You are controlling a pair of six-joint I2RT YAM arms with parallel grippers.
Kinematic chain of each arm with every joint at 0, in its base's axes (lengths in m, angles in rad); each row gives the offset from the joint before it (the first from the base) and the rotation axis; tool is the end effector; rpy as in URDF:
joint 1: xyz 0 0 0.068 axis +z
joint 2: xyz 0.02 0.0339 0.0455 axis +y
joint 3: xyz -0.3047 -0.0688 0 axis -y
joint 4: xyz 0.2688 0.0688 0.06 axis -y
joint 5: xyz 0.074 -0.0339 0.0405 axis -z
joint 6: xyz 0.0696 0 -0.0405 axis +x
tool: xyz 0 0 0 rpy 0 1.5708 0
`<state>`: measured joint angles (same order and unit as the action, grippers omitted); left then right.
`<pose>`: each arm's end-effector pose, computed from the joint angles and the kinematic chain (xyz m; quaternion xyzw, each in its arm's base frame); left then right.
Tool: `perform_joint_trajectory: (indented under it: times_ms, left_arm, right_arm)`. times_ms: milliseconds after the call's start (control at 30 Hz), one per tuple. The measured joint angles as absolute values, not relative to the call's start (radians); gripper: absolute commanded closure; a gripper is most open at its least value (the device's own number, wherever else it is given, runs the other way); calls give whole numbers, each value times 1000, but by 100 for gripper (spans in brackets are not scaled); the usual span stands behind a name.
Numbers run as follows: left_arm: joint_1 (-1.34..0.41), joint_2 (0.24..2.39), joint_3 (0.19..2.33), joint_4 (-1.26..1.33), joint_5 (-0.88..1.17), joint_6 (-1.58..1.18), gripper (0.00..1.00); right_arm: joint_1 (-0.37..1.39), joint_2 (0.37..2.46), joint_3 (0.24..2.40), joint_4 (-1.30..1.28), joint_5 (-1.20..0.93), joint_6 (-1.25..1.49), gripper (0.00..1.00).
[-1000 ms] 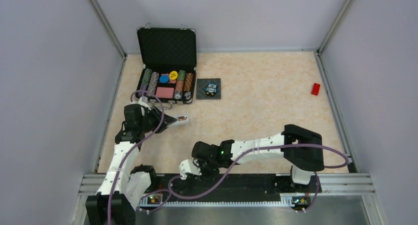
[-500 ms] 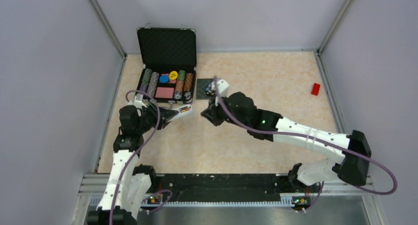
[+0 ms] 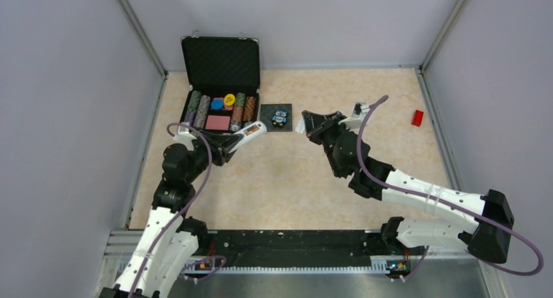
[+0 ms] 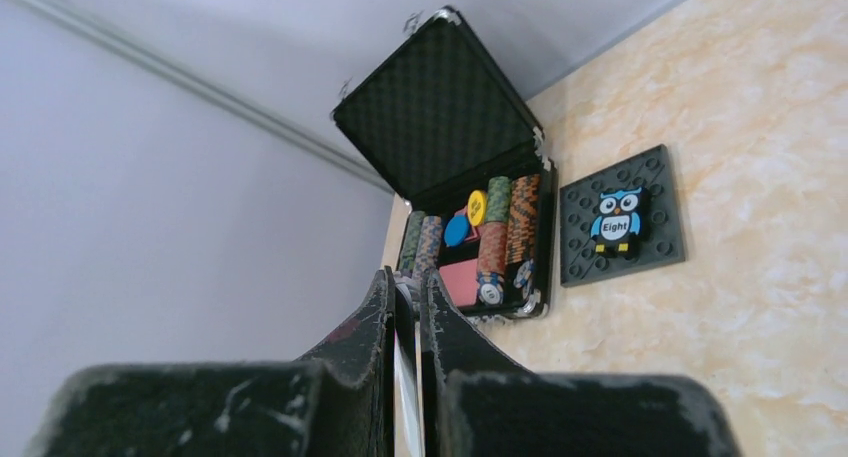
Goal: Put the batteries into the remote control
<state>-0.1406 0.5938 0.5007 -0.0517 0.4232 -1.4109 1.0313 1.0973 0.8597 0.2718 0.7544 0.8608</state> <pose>0.1709 -0.0531 0.2989 -0.3282 0.6768 -0.5612 0.3453 0.1853 0.2167 0.3840 0.2089 0.6663 0.3926 0.5986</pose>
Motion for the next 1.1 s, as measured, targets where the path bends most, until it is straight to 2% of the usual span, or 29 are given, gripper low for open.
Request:
perform_joint_trajectory:
  times_ms: [267,633,833,1100]
  left_arm:
    - [-366,688,500,96,265,-1545,100]
    - [-650,842,522,303,-17,-1613,100]
    - [-690,893,524,439,-96,-1605,100]
    - [-699,893,530,494,-141,-1587,100]
  right_arm:
    - [1031,1104,782,478,837,892,100]
    - [1033,1240,767,843,807,758,100]
    - [1053,1301,767,963,799,657,100]
    - [1063,1358,788,1071,797,577,100]
